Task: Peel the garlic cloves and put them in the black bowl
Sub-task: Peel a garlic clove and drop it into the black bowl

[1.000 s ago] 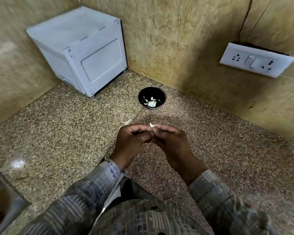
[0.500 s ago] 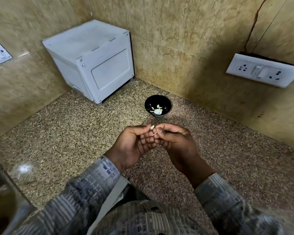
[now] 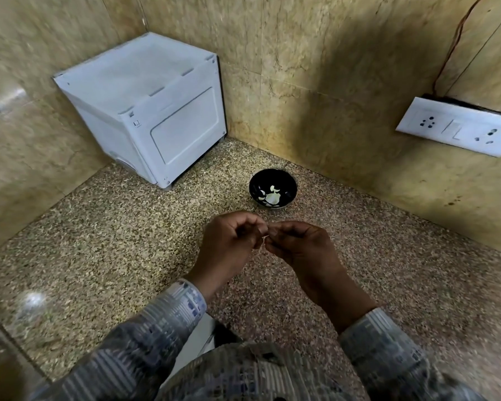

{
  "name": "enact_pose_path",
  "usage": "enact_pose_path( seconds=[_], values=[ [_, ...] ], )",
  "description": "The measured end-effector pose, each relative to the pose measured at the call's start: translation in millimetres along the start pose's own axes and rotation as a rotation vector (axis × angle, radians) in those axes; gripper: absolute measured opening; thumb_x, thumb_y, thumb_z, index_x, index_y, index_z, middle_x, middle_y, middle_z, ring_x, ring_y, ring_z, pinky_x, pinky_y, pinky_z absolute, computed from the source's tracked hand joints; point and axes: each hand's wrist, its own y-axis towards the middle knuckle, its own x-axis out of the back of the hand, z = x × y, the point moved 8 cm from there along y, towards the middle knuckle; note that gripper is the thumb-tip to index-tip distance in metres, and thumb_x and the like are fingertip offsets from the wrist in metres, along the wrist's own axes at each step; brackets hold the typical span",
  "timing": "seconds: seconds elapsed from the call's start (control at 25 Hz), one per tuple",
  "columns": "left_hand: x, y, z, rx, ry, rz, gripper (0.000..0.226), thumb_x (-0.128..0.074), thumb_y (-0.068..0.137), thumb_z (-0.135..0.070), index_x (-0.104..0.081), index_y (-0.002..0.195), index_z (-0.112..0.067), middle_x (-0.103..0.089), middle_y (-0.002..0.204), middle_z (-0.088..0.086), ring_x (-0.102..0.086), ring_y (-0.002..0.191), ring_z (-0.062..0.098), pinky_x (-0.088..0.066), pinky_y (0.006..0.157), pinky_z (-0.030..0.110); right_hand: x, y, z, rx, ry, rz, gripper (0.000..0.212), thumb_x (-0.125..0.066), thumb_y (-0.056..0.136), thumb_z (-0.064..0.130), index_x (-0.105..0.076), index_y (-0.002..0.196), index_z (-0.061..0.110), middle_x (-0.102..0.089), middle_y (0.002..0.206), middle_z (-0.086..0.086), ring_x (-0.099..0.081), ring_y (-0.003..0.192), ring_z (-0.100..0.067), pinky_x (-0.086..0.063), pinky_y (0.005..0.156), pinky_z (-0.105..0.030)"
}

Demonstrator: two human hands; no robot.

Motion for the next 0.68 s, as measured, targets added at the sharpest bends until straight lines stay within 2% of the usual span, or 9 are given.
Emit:
enact_pose_path(
  seconds=[0.08, 0.2, 0.32, 0.44, 0.6, 0.68],
  values=[
    [-4, 2, -5, -0.097, 0.086, 0.023, 0.014, -0.07, 0.093, -0.011, -0.075, 0.09, -0.023, -0.075, 0.079, -0.005, -0.072, 0.075, 0.018, -0.06, 0.068, 0.036, 2, 6, 1, -0.006, -0.032, -0.01, 0.011, -0.061, 0.095, -0.006, -0.072, 0.096, -0.002, -0.074, 0.091, -0.014, -0.072, 0.082, -0.019, -0.059, 0.075, -0.027],
    [-8, 5, 6, -0.057, -0.124, 0.047, 0.019, -0.067, 0.094, -0.002, -0.074, 0.094, -0.019, -0.076, 0.088, -0.002, -0.074, 0.085, 0.019, -0.062, 0.079, 0.041, 4, 12, 3, -0.016, -0.057, -0.011, 0.012, -0.057, 0.098, -0.005, -0.067, 0.097, 0.0, -0.067, 0.085, -0.011, -0.067, 0.077, -0.018, -0.058, 0.071, -0.028],
    [-11, 13, 15, 0.012, -0.306, 0.06, 0.019, -0.066, 0.093, 0.003, -0.074, 0.094, -0.014, -0.077, 0.089, 0.006, -0.075, 0.087, 0.025, -0.061, 0.08, 0.039, 1, 16, 8, 0.043, -0.113, -0.036, 0.012, -0.056, 0.1, -0.002, -0.065, 0.094, 0.003, -0.065, 0.078, -0.008, -0.064, 0.073, -0.017, -0.057, 0.07, -0.03],
    [-5, 23, 17, 0.043, -0.393, 0.036, 0.012, -0.068, 0.092, 0.003, -0.074, 0.097, -0.005, -0.077, 0.089, 0.009, -0.075, 0.085, 0.021, -0.059, 0.076, 0.029, -2, 15, 14, 0.115, -0.114, -0.093, 0.008, -0.062, 0.098, 0.0, -0.07, 0.098, 0.0, -0.074, 0.085, -0.014, -0.072, 0.081, -0.021, -0.059, 0.076, -0.029],
    [0, 35, 22, 0.075, -0.495, 0.041, 0.012, -0.067, 0.092, 0.004, -0.072, 0.102, 0.0, -0.077, 0.093, 0.015, -0.075, 0.09, 0.026, -0.06, 0.078, 0.031, -11, 11, 22, 0.142, -0.032, -0.104, 0.015, -0.073, 0.088, 0.003, -0.078, 0.099, 0.01, -0.077, 0.096, -0.017, -0.074, 0.092, -0.027, -0.059, 0.084, -0.034],
    [1, 39, 24, 0.078, -0.51, 0.05, 0.012, -0.067, 0.092, 0.003, -0.072, 0.102, -0.002, -0.077, 0.093, 0.014, -0.076, 0.09, 0.025, -0.06, 0.078, 0.031, -13, 12, 26, 0.174, -0.144, -0.15, 0.02, -0.08, 0.08, 0.007, -0.079, 0.099, 0.014, -0.078, 0.096, -0.011, -0.075, 0.092, -0.025, -0.06, 0.084, -0.035]
  ],
)
